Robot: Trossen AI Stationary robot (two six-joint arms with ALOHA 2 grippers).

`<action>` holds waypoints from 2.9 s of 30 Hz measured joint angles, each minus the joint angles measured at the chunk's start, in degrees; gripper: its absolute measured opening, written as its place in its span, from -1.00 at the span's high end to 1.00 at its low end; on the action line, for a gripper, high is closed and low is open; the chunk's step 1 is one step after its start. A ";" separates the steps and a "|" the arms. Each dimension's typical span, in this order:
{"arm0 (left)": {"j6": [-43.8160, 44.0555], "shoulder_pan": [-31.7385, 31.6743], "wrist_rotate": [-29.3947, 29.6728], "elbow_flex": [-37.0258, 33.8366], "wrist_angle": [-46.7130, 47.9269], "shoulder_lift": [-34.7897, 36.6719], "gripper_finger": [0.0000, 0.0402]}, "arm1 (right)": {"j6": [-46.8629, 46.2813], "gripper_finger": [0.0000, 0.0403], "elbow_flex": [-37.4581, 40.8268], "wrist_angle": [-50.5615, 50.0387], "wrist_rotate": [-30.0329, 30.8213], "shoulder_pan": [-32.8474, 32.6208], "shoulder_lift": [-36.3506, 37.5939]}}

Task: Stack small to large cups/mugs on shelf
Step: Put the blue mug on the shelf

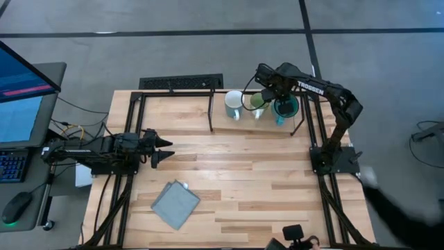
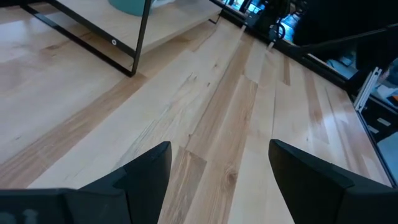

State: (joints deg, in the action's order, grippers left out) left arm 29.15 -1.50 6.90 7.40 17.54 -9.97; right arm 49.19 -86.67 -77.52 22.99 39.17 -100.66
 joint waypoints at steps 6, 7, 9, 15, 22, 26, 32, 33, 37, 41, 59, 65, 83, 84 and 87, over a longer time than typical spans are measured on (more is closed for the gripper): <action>0.00 0.02 0.00 0.00 0.09 0.01 -0.30 | 1.35 0.81 0.00 0.43 0.91 1.49 0.00; 0.00 0.00 0.00 0.00 0.11 -0.01 -0.30 | 1.87 0.81 0.00 0.63 0.90 1.58 0.00; 0.00 0.00 0.00 0.00 0.10 0.00 -0.30 | 2.97 0.81 0.00 0.88 1.12 1.77 0.00; 0.00 0.00 0.00 0.00 0.11 -0.01 -0.30 | 3.56 0.81 0.00 2.44 0.96 1.87 0.00; 0.02 0.00 0.00 0.00 0.11 0.00 -0.30 | 3.83 0.81 0.00 3.67 0.63 1.91 0.00; 0.20 0.00 0.00 0.00 0.13 0.01 -0.30 | 3.35 0.81 1.62 4.44 -0.44 1.89 0.04; 0.60 0.00 0.00 0.00 0.13 0.01 -0.30 | 3.13 0.81 4.58 4.79 0.91 1.72 0.24; 0.61 0.01 0.00 0.00 0.13 0.01 -0.30 | 3.13 0.81 4.61 4.92 1.01 1.74 0.24; 0.67 0.00 0.00 0.00 -0.03 0.01 -0.30 | 3.61 0.80 4.70 5.67 1.28 1.72 0.24; 0.68 0.00 0.00 0.00 -0.19 0.00 -0.30 | 3.90 0.73 4.79 6.54 1.61 1.74 0.15; 1.77 0.01 0.00 0.00 -0.26 0.01 -0.30 | 3.76 0.66 4.79 6.45 1.97 1.37 0.11; 1.77 0.00 0.00 0.00 -0.24 0.00 -0.30 | 3.76 0.66 4.79 6.47 1.68 1.37 0.11; 1.75 0.01 0.00 0.00 0.18 0.01 -0.30 | 3.78 0.28 4.79 6.45 1.24 1.37 0.07; 1.75 0.00 0.00 0.00 0.20 -0.01 -0.30 | 3.79 0.26 4.79 6.44 1.24 1.37 0.07; 1.75 0.00 0.00 0.00 0.20 -0.01 -0.30 | 3.80 0.20 4.79 6.45 1.23 1.37 0.07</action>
State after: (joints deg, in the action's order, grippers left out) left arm 30.89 -1.50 6.90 7.40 17.74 -9.98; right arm 52.99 -81.89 -71.07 24.22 40.53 -100.60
